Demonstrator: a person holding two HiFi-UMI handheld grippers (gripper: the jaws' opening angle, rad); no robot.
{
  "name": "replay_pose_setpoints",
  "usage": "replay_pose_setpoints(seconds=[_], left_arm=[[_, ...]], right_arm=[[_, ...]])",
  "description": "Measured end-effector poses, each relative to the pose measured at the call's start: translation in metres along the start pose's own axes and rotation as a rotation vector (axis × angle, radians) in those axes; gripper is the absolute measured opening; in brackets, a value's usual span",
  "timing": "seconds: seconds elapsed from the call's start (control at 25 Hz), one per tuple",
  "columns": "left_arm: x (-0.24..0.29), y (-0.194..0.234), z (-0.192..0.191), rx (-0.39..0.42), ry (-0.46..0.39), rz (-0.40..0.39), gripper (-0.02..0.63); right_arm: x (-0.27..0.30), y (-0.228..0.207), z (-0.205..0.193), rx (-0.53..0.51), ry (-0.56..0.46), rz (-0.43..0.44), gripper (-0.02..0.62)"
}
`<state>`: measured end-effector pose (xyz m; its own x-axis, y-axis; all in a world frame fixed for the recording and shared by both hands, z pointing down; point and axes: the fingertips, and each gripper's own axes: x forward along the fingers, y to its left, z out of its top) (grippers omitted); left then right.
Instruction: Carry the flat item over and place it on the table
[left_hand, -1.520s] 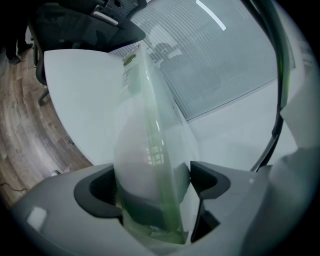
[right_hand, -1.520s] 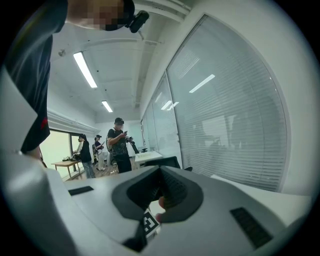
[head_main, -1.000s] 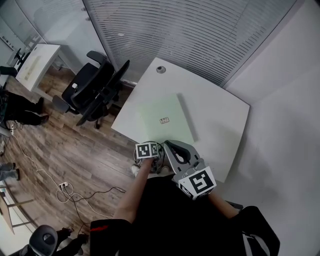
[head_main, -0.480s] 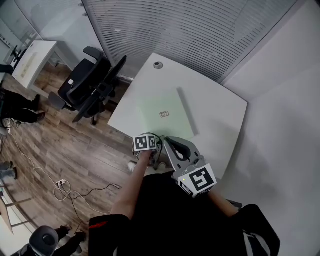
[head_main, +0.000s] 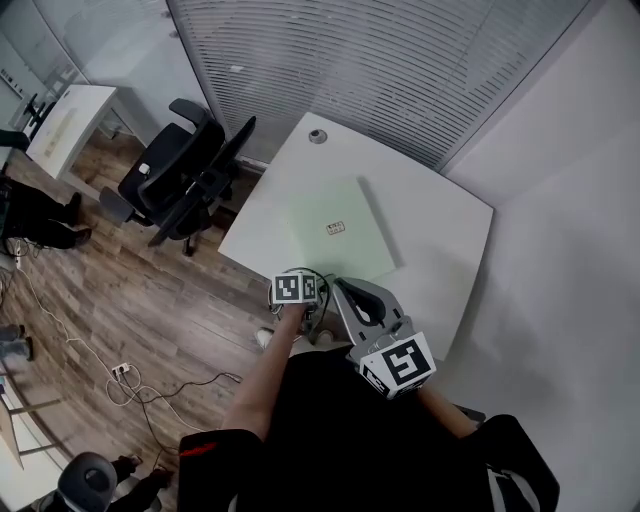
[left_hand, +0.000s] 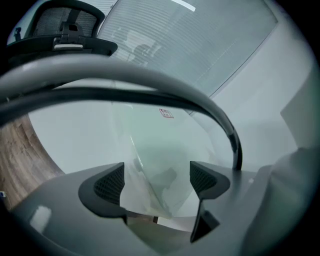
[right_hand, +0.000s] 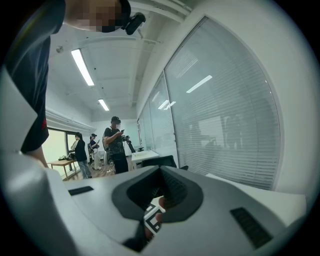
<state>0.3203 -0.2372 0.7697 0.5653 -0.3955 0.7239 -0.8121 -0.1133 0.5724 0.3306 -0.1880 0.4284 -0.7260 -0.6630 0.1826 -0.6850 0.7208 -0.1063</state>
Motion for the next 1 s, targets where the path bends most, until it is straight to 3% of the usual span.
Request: replay_pose_setpoints(seconds=[0.16, 0.32, 0.52, 0.72, 1.0], left_arm=[[-0.019, 0.008, 0.004, -0.016, -0.05, 0.022, 0.373], [-0.04, 0.017, 0.009, 0.018, -0.104, 0.075, 0.244], [-0.063, 0.013, 0.007, 0.049, -0.143, 0.09, 0.147], [-0.083, -0.002, 0.008, 0.15, -0.184, 0.112, 0.006], [-0.123, -0.048, 0.023, 0.279, -0.307, 0.063, 0.005]], right_arm=[[-0.001, 0.011, 0.001, 0.014, -0.011, 0.019, 0.0], [-0.002, 0.022, 0.001, 0.024, -0.021, 0.029, 0.0], [-0.007, 0.035, 0.005, 0.027, -0.04, 0.032, 0.0], [-0.012, 0.039, 0.003, 0.052, -0.059, 0.012, 0.0], [-0.018, 0.042, 0.005, 0.068, -0.065, -0.012, 0.0]])
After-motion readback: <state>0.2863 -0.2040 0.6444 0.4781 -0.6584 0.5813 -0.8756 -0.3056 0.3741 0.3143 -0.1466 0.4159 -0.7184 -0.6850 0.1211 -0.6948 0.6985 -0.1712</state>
